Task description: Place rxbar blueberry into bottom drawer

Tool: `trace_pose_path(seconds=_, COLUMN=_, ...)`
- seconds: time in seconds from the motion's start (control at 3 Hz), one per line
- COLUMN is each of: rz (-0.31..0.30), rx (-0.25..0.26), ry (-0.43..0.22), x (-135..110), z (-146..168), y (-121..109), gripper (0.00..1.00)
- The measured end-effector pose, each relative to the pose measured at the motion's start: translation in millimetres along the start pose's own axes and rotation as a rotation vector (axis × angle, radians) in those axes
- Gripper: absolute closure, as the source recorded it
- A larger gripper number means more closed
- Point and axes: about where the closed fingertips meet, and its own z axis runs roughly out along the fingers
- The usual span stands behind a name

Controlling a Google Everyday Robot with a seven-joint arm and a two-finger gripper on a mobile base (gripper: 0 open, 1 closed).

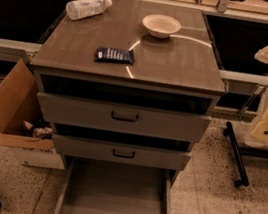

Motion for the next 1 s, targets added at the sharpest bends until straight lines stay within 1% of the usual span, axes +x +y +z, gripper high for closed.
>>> trace_pose_path(seconds=0.33, rz=-0.002, rx=0.005, ry=-0.009, x=-3, z=0, y=-2, gripper=0.0)
trace_pose_path(seconds=0.67, rz=-0.035, rx=0.001, ry=-0.08, x=-37, z=21, y=-25, gripper=0.0)
trace_pose_path(seconds=1.0, rz=-0.059, rx=-0.007, ry=-0.182, x=-84, z=44, y=-56, gripper=0.0)
